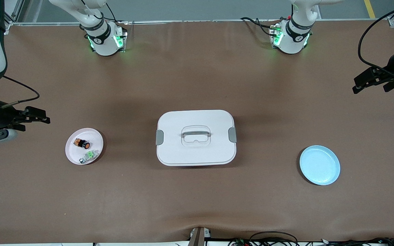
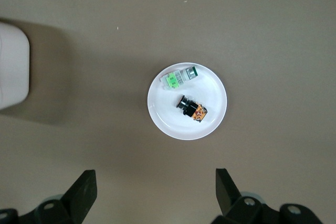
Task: Transfer orange switch to right arm and place
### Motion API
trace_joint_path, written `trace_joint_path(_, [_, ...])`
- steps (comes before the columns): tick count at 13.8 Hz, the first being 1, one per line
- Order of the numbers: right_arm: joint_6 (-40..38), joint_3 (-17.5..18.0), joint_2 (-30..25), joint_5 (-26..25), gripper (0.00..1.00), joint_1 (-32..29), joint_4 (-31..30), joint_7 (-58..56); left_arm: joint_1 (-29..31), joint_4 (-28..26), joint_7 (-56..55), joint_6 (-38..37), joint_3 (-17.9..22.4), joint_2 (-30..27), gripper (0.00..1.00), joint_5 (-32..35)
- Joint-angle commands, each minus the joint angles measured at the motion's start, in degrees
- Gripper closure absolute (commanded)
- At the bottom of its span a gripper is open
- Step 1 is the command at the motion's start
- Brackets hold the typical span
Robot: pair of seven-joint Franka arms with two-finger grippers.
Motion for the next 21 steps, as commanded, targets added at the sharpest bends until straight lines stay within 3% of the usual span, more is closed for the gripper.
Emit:
trace_joint_path(1, [-3.4,0.0,0.0,-4.0,0.00,0.8,4.3,7.4,0.0,1.7,0.3,-1.4,-0.1,0.9,0.00,-0.1])
trace_joint_path(5, [-4.3,-0.1,0.0,-4.5,0.00,0.8,8.9,12.7,0.0,1.8,0.3,-1.4,-0.1,0.9,0.00,-0.1])
trace_joint_path(9, [-5.0,-0.4,-0.3,-4.4,0.00,-0.1,9.1,11.7,0.0,1.7,0.4,-1.4,-0.1,0.9,0.00,-0.1])
trace_joint_path(12, [-7.4,-0.2,-0.8,-8.1,0.00,0.1,9.2,10.4,0.0,1.7,0.4,-1.5,-0.1,0.9,0.00,-0.2])
trace_joint_path(17, [-21.5,-0.3,-2.5,-6.2,0.00,-0.7,13.0,10.6,0.0,1.8,0.4,-1.5,-0.1,0.9,0.00,-0.1])
trace_joint_path(21, [-26.0,-0.5,-4.7,-1.0,0.00,-3.6,12.1,10.4,0.0,1.8,0.4,-1.5,-0.1,0.9,0.00,-0.2])
